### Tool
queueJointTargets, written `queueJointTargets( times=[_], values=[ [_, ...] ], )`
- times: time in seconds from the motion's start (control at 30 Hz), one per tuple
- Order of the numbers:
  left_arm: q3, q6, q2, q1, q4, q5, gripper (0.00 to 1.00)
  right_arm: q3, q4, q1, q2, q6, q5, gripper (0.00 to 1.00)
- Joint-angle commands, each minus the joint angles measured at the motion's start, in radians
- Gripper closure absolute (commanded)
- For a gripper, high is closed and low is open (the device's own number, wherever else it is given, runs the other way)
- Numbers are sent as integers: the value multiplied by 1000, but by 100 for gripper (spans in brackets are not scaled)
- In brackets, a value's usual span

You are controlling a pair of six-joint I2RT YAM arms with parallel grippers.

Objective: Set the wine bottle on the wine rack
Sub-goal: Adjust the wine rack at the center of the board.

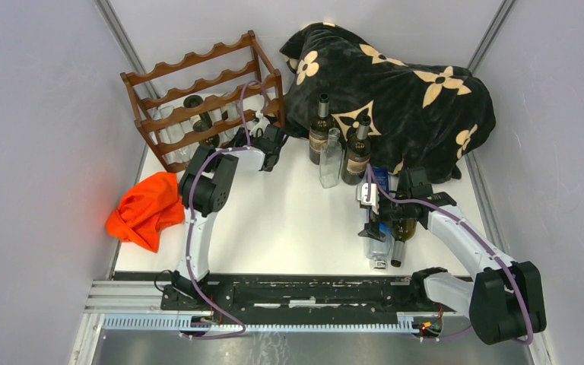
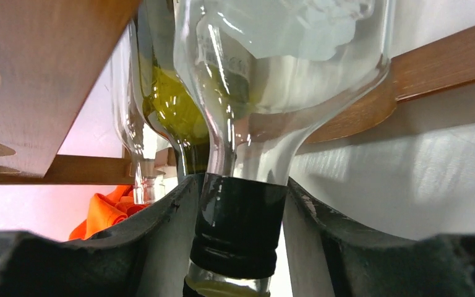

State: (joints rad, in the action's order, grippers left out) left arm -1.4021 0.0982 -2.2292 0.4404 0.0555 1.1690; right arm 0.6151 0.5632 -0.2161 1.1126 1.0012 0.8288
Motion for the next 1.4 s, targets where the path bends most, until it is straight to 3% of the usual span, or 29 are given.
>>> queueJointTargets(
  times=[0.0, 0.73, 1.17, 1.27, 1.37],
  values=[
    [-56, -38, 0, -8, -28, -4, 42, 36, 1, -5, -6, 17, 13, 2],
    [-77, 2, 70, 30, -45, -76, 39, 35, 1, -7, 1, 19, 10, 2],
    [-89, 78, 52, 31, -118, -80, 44, 37, 4, -10, -1, 21, 8, 2],
    [-88, 76, 41, 29, -117, -80, 54, 37, 4, -10, 0, 22, 7, 2],
    [-74, 72, 45, 28, -127, -73, 80, 37, 6, -10, -1, 24, 6, 2]
  ],
)
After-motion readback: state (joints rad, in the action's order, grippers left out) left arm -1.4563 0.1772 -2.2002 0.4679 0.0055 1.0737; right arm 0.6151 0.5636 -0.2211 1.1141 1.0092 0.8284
